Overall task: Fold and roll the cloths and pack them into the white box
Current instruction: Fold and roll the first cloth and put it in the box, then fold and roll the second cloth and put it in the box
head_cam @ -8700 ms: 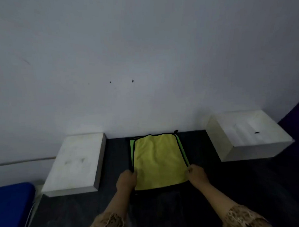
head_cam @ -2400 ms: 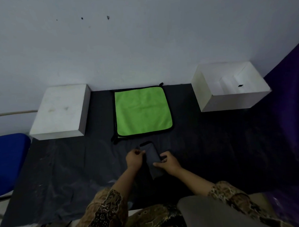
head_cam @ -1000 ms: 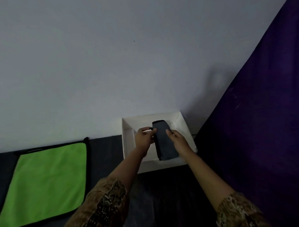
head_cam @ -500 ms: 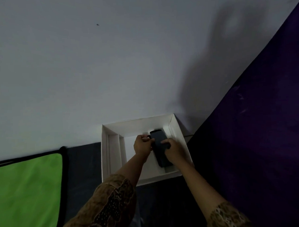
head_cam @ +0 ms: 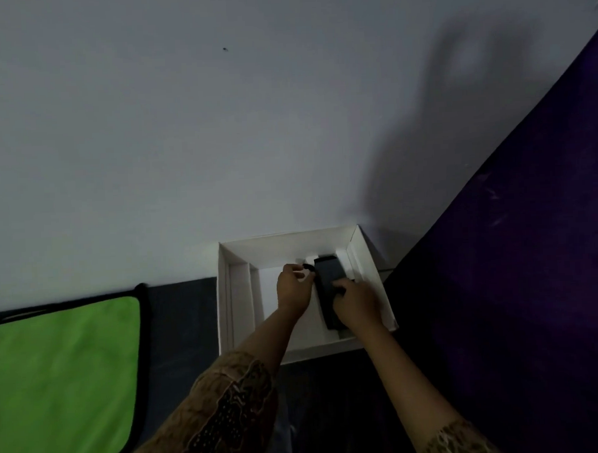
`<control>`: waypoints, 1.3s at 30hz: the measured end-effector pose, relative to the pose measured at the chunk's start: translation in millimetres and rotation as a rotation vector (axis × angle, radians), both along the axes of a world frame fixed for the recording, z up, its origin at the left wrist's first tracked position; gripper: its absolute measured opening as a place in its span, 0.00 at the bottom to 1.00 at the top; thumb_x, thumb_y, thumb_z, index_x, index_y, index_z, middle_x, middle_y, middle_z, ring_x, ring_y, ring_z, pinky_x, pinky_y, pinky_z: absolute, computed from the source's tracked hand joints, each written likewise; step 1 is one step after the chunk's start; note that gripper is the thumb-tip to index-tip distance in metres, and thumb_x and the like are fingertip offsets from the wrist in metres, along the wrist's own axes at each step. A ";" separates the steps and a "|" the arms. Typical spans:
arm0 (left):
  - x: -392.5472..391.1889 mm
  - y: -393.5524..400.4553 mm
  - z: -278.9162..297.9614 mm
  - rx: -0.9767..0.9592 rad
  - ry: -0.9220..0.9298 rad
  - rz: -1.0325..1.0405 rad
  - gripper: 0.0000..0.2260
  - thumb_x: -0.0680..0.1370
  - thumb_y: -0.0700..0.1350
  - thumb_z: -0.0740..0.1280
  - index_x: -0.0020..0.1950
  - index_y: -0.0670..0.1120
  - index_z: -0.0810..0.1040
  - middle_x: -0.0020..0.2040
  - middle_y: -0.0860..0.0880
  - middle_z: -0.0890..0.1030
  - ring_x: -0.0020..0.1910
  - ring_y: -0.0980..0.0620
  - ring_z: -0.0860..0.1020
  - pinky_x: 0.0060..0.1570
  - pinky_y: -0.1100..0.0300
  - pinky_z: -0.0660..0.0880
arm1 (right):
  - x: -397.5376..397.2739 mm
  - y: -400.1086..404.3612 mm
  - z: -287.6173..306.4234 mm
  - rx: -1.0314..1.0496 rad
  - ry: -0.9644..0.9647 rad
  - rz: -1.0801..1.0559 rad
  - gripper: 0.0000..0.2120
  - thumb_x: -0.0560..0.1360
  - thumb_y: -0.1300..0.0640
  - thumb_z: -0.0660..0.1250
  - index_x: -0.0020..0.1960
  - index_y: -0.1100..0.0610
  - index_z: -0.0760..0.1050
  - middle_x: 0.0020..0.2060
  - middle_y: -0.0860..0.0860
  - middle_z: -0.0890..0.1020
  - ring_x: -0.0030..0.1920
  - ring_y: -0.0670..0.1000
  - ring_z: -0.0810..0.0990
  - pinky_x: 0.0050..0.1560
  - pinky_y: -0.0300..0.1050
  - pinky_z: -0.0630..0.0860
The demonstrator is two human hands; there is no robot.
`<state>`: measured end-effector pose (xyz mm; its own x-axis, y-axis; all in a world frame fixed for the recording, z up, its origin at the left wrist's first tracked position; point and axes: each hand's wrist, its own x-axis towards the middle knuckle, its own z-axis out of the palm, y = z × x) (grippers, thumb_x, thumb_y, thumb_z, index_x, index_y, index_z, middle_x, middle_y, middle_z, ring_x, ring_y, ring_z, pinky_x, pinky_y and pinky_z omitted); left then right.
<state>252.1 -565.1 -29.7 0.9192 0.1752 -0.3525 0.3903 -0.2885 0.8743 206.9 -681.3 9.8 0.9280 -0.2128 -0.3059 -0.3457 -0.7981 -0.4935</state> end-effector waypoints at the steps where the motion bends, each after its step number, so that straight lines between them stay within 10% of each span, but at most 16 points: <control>1: -3.0 4.8 4.8 0.004 -0.032 -0.005 0.15 0.75 0.45 0.68 0.58 0.39 0.73 0.54 0.40 0.80 0.49 0.45 0.78 0.47 0.57 0.73 | -1.8 4.0 5.0 0.028 -0.043 -0.033 0.18 0.74 0.62 0.60 0.63 0.54 0.76 0.61 0.61 0.75 0.59 0.61 0.76 0.60 0.50 0.76; 6: -22.6 53.3 48.7 -0.061 -0.207 0.033 0.08 0.79 0.45 0.63 0.53 0.41 0.74 0.49 0.41 0.81 0.44 0.44 0.81 0.47 0.49 0.79 | -16.2 49.1 38.6 0.247 -0.255 -0.053 0.14 0.74 0.63 0.62 0.56 0.53 0.78 0.57 0.55 0.77 0.54 0.55 0.79 0.53 0.44 0.75; 12: -60.0 163.2 94.8 -0.063 -0.397 0.276 0.05 0.79 0.43 0.63 0.50 0.43 0.76 0.41 0.45 0.80 0.35 0.53 0.78 0.32 0.70 0.74 | -55.3 145.1 61.4 0.443 -0.435 0.128 0.13 0.73 0.66 0.63 0.51 0.52 0.78 0.52 0.50 0.79 0.47 0.44 0.76 0.46 0.31 0.73; 15: -95.5 230.5 93.5 -0.016 -0.416 0.433 0.06 0.79 0.40 0.62 0.50 0.38 0.77 0.41 0.37 0.80 0.38 0.47 0.77 0.38 0.56 0.75 | -85.5 199.9 58.1 0.509 -0.370 0.232 0.12 0.73 0.66 0.63 0.50 0.52 0.79 0.51 0.49 0.79 0.48 0.44 0.77 0.47 0.29 0.71; 27: -265.5 460.6 2.7 0.341 0.148 0.640 0.12 0.75 0.36 0.63 0.56 0.32 0.76 0.57 0.31 0.78 0.58 0.34 0.75 0.57 0.49 0.71 | -167.0 330.6 -30.2 0.355 0.173 0.251 0.17 0.72 0.63 0.66 0.60 0.62 0.75 0.58 0.59 0.80 0.57 0.56 0.79 0.52 0.42 0.74; 39: -281.0 532.4 -25.9 0.365 0.332 0.407 0.18 0.73 0.48 0.71 0.56 0.36 0.78 0.57 0.35 0.80 0.60 0.38 0.75 0.59 0.52 0.72 | -167.1 372.3 -56.7 0.288 0.109 -0.119 0.21 0.70 0.60 0.74 0.58 0.68 0.72 0.54 0.66 0.80 0.54 0.61 0.80 0.52 0.49 0.75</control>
